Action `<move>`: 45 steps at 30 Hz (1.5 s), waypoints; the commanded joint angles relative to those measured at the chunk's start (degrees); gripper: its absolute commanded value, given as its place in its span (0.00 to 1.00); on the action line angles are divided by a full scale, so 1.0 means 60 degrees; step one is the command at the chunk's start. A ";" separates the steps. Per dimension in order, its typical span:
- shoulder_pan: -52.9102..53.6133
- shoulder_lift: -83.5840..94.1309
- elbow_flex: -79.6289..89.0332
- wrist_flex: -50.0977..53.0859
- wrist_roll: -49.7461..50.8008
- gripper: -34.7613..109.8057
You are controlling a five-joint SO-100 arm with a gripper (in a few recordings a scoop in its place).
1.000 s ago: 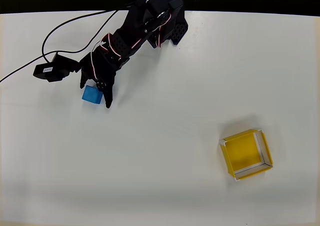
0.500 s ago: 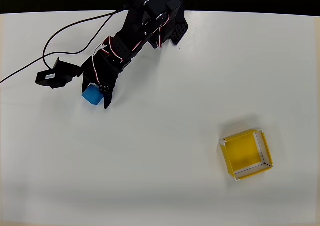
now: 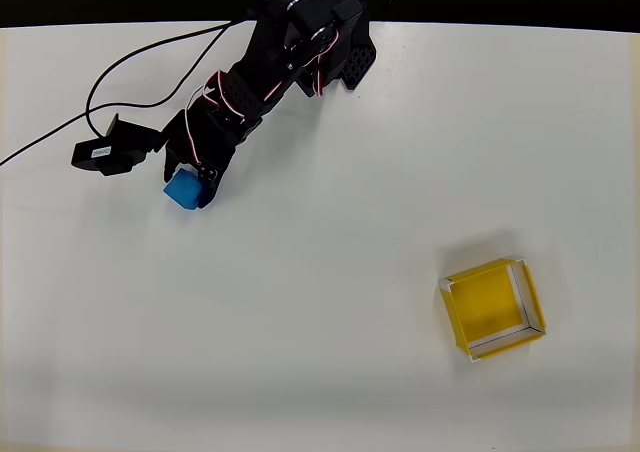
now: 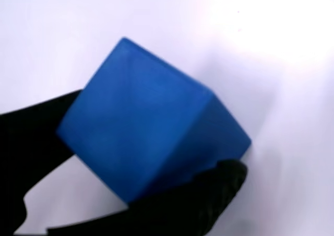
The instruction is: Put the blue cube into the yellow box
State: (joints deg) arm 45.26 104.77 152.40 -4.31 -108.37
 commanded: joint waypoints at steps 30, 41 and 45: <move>-0.4526 0.4731 0.0015 -0.1304 -0.0073 0.38; -0.9551 0.6284 -0.0059 -0.2432 0.1157 0.38; -1.1104 0.6357 0.0029 -0.3179 0.1260 0.38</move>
State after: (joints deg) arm -14.15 138.60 153.98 -17.67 -100.11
